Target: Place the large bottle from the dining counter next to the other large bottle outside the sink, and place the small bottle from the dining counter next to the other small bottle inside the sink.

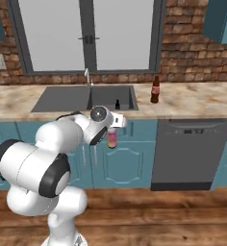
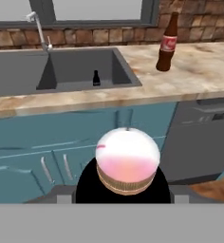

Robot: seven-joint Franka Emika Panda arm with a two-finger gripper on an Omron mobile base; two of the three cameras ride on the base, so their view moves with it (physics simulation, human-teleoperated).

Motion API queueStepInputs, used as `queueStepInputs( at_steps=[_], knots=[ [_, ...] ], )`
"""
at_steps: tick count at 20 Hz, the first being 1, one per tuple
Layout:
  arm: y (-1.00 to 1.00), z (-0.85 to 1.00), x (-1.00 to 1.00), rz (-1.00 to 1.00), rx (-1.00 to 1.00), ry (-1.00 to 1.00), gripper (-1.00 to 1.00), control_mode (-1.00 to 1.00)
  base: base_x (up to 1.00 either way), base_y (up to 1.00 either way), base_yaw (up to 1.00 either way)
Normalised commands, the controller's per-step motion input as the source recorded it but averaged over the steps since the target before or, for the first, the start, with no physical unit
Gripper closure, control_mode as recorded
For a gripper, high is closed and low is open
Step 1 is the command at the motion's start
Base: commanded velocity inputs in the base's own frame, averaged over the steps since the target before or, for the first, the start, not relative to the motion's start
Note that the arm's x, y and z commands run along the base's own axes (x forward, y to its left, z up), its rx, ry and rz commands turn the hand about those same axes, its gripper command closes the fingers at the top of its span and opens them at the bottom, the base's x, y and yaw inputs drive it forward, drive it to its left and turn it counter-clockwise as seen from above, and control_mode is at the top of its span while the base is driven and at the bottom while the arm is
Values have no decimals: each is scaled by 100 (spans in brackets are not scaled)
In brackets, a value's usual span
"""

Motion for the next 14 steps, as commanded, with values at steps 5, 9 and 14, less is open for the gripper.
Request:
queueStepInputs(
  at_steps=[5,9,14],
  knots=[
    [0,0,0,0,0,0,100,100,66,-47,-2],
    [0,0,0,0,0,0,100,100,64,-28,-2],
    [0,0,0,0,0,0,100,100,65,-7,-1]
  ],
)
